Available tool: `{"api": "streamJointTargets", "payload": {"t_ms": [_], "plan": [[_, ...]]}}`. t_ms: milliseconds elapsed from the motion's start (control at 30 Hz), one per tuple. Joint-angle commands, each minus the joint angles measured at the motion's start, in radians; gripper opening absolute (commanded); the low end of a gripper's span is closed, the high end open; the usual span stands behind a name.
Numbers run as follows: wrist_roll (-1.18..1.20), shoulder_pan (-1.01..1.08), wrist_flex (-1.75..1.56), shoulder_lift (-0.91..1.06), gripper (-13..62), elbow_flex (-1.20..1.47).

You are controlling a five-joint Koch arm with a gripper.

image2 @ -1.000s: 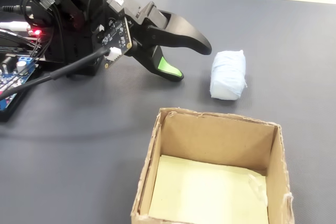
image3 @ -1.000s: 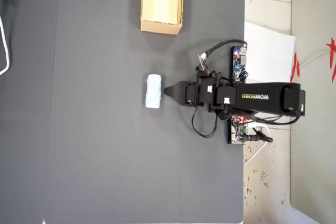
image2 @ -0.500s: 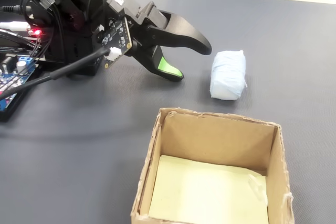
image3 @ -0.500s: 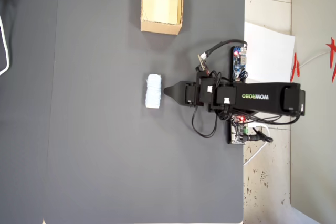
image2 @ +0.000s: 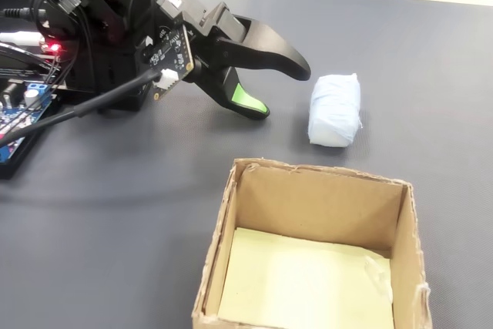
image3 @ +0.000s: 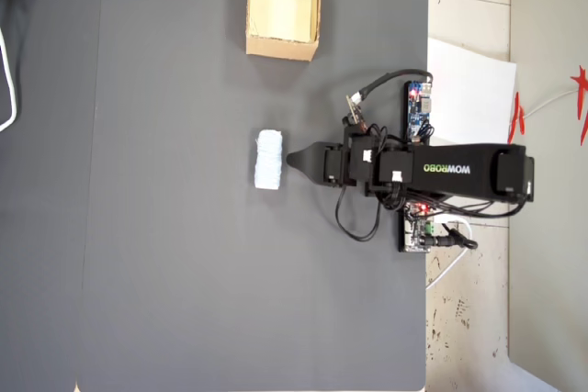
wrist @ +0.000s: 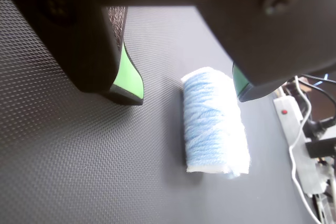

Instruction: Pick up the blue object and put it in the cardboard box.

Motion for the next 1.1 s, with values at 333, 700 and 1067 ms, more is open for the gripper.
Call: {"api": "streamJointTargets", "payload": {"t_ms": [333,700,1067], "plan": [[-0.005,-0.114,0.448,0.044,33.7,-0.379],[-0.005,-0.097,0.655,-0.215,33.7,-0.686],[0.003,-0.049,0.644,-0.598,33.7,-0.865]]}}
